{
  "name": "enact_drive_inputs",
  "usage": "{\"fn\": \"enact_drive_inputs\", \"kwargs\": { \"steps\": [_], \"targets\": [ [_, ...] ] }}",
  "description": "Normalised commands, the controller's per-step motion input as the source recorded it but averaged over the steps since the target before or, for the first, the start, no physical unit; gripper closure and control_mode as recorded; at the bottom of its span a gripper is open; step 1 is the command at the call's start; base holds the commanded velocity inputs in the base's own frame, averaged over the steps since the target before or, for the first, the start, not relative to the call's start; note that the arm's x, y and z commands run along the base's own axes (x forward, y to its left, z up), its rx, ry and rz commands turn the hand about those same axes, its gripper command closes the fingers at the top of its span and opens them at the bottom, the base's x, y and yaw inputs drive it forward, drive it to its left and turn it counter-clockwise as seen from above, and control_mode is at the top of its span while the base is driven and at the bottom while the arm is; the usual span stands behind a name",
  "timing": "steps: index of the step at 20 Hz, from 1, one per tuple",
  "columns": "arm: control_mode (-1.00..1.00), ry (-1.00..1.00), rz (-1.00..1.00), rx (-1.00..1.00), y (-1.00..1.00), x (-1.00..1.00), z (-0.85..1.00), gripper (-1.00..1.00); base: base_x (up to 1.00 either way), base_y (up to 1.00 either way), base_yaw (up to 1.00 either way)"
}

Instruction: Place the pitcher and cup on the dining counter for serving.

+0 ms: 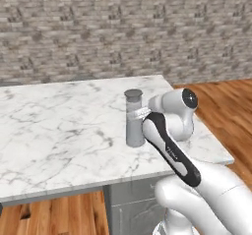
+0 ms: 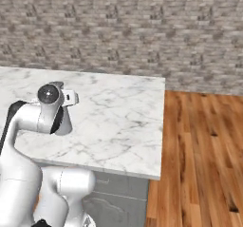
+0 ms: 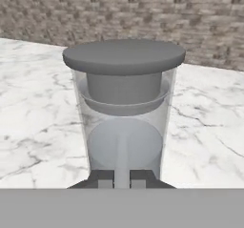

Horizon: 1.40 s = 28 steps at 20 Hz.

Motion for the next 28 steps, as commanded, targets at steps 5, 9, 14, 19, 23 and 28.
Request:
{"fn": "enact_drive_inputs", "kwargs": {
  "steps": [5,9,14,19,23,28],
  "targets": [
    [-1.0,-0.02,0.24,0.19,0.03,1.0,-0.08,1.0,0.0,0.0,0.0],
    [-1.0,0.0,0.08,0.0,0.26,1.0,-0.09,1.0,0.0,0.0,0.0],
    [-1.0,0.0,0.03,0.0,0.23,0.84,-0.03,1.0,0.0,0.0,0.0],
    [-1.0,0.0,0.01,0.0,0.36,0.87,-0.12,1.0,0.0,0.0,0.0],
    [-1.0,-0.02,0.1,0.0,0.28,0.36,-0.17,1.0,0.0,0.0,0.0],
    [-1.0,-0.12,0.16,0.0,0.02,0.0,-0.46,1.0,0.0,0.0,0.0]
  ]
}}
